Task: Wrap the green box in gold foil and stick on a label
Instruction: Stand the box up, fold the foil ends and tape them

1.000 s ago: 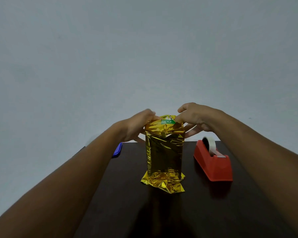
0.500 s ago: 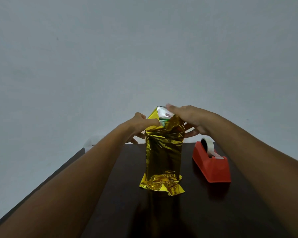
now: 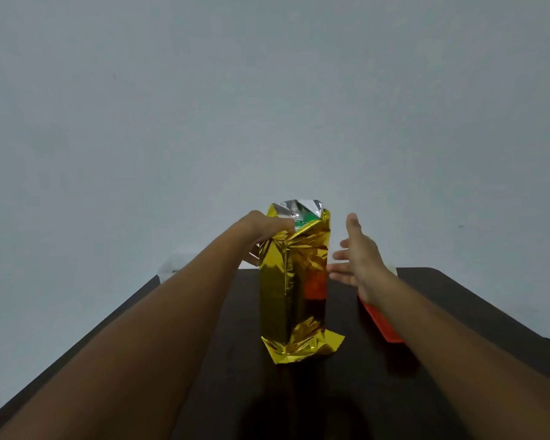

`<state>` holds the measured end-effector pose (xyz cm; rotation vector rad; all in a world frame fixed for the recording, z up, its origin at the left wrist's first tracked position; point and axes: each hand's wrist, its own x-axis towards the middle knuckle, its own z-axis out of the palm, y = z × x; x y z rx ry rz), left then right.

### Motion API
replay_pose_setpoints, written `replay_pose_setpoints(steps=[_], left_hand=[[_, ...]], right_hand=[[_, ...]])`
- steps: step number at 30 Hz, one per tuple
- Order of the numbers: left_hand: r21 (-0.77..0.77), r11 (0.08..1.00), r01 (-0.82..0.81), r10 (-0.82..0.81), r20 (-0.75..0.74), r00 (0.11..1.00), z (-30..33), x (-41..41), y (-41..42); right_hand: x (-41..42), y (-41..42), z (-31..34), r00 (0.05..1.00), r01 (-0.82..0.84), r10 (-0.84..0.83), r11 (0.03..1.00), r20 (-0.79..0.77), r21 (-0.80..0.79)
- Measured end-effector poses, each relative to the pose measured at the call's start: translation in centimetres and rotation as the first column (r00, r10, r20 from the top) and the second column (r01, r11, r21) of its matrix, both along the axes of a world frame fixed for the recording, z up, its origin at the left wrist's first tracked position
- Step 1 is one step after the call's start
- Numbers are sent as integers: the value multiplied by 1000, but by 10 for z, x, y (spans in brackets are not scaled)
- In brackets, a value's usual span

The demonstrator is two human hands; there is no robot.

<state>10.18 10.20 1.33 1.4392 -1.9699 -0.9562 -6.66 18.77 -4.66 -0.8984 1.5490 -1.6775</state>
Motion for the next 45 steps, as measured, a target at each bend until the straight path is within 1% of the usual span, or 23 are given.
replay_pose_setpoints(steps=[1, 3, 5, 7, 8, 9, 11, 13, 14, 16, 17, 19, 21, 23, 25, 28, 30, 32, 35, 36, 38, 42, 45], left_hand=[[24, 1000, -9, 9, 0, 1000, 0, -1, 0], [64, 998, 8, -7, -11, 1000, -1, -3, 5], [132, 990, 40, -28, -86, 996, 0, -3, 10], [225, 972, 68, -27, -180, 983, 2, -2, 14], [244, 966, 83, -32, -205, 978, 3, -1, 16], [232, 969, 84, -36, -203, 979, 5, -1, 17], [155, 987, 51, -29, -140, 990, 7, -1, 16], [57, 998, 10, -7, -59, 998, 9, 1, 14], [17, 1000, 1, 0, -33, 999, 9, 4, 11], [-18, 1000, -2, 1, -41, 999, 7, 13, 3], [-19, 1000, -5, 4, -85, 996, 4, 19, -2], [3, 1000, -30, 30, -238, 971, -4, 33, -16], [89, 995, -44, 77, -405, 911, -13, 46, -25], [161, 987, 1, 78, -488, 869, -23, 52, -30], [163, 985, 56, 34, -501, 865, -32, 52, -33], [145, 976, 161, -53, -557, 829, -39, 41, -29], [112, 976, 187, -87, -586, 806, -40, 32, -19], [76, 979, 188, -104, -610, 786, -41, 25, -15], [38, 984, 177, -113, -634, 765, -44, 21, -11], [29, 986, 165, -108, -642, 759, -45, 20, -10], [11, 990, 143, -101, -652, 751, -46, 19, -7], [-47, 990, 132, -134, -592, 795, -46, 12, 1], [-95, 980, 177, -200, -530, 824, -44, 4, 9]], right_hand=[[5, 1, -2, 998, -58, 58, 998, 11, 1], [10, -1, -4, 990, -132, 131, 991, -50, -17], [11, -4, -5, 979, -131, 121, 990, -167, -49], [10, -5, -9, 949, -138, 115, 989, -292, -59], [11, -4, -11, 931, -143, 116, 988, -347, -55], [12, -4, -13, 910, -135, 106, 990, -400, -44], [17, -5, -16, 864, -71, 51, 997, -501, -20], [20, -8, -17, 846, 3, -11, 1000, -532, -17], [19, -10, -17, 858, 6, -18, 1000, -513, -26], [12, -14, -18, 896, -62, 43, 998, -442, -28], [7, -14, -18, 910, -108, 92, 994, -404, -18], [-2, -15, -17, 920, -194, 183, 981, -347, 2], [-8, -13, -12, 907, -245, 241, 969, -346, 30], [-11, -12, -6, 877, -283, 293, 956, -380, 83], [-11, -12, 1, 844, -306, 346, 938, -409, 161], [-10, -11, 9, 832, -304, 337, 941, -440, 146], [-9, -12, 12, 847, -294, 322, 947, -424, 132], [-10, -14, 11, 866, -334, 354, 935, -354, 119], [-11, -10, 17, 897, -403, 409, 913, -166, 69], [-10, -7, 21, 901, -412, 415, 910, -128, 51], [-7, -1, 29, 894, -431, 435, 900, -108, 65], [0, 0, 43, 907, -397, 411, 907, -94, 141], [9, -6, 51, 929, -344, 363, 920, -76, 186]])
